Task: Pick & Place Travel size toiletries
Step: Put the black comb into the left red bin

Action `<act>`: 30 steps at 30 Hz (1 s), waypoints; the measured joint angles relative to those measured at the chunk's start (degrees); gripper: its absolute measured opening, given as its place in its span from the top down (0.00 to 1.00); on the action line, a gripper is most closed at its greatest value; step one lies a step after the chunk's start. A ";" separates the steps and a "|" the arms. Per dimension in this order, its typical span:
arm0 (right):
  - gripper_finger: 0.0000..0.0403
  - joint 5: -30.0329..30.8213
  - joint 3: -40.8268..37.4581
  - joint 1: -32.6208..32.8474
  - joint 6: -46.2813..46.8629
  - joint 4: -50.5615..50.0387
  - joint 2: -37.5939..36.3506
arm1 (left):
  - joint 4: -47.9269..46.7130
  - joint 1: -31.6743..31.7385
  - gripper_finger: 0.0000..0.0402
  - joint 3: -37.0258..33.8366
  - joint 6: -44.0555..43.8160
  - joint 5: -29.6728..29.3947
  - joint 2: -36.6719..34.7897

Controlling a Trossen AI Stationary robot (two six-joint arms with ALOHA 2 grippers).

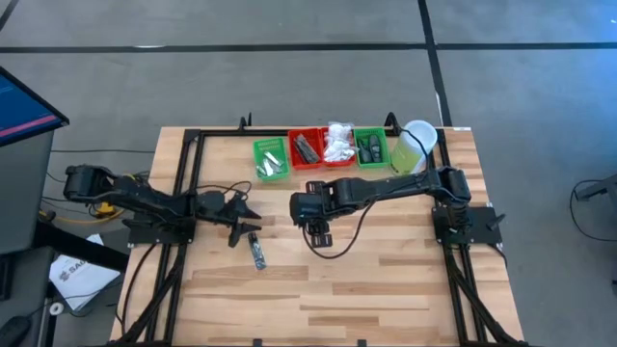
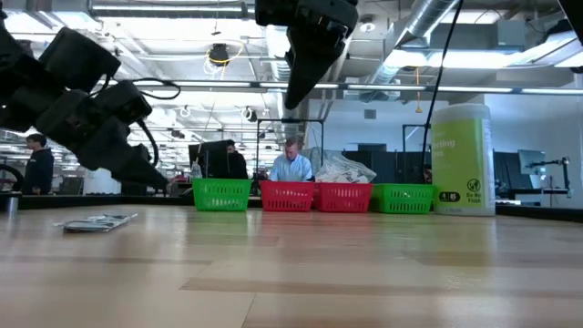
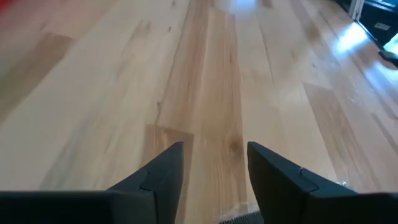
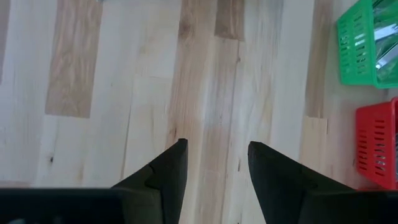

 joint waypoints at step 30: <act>0.61 -0.04 0.00 -0.07 -0.45 0.90 0.04 | 0.92 -1.54 0.70 0.13 1.24 8.42 12.99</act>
